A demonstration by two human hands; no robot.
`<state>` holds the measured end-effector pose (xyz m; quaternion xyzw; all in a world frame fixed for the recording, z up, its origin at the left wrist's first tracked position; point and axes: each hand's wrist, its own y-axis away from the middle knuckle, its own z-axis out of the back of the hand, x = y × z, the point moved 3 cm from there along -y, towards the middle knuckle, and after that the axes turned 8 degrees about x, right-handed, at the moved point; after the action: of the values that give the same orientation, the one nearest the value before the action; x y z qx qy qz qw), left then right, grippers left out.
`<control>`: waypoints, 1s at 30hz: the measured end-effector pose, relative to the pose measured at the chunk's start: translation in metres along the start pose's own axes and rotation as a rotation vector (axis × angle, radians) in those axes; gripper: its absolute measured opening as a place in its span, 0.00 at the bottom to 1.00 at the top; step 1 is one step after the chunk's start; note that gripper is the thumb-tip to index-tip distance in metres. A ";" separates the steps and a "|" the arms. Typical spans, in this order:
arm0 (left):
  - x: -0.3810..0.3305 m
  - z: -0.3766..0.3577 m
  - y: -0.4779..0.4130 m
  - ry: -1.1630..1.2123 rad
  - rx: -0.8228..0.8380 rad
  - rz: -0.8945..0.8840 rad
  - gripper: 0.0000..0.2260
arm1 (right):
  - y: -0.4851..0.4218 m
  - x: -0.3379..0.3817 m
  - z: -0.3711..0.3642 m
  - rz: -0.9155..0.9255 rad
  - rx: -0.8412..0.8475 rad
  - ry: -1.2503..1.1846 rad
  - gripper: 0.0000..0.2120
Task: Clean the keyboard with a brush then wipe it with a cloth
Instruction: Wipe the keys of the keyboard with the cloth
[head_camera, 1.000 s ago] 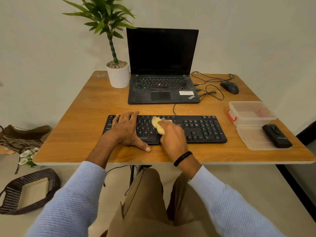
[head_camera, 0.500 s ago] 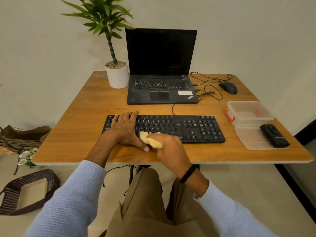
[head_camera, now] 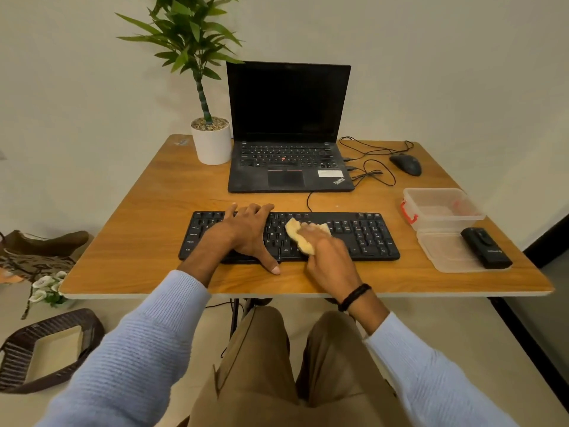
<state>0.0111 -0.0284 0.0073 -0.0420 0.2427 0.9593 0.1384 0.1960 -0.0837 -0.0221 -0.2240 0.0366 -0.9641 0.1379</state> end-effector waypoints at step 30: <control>0.005 -0.005 -0.005 0.032 0.009 0.023 0.68 | 0.031 0.012 0.022 -0.011 -0.152 -0.181 0.25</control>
<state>0.0081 -0.0254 -0.0001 -0.0540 0.2499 0.9588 0.1235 0.2032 -0.1170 -0.0010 -0.3201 0.0959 -0.9351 0.1179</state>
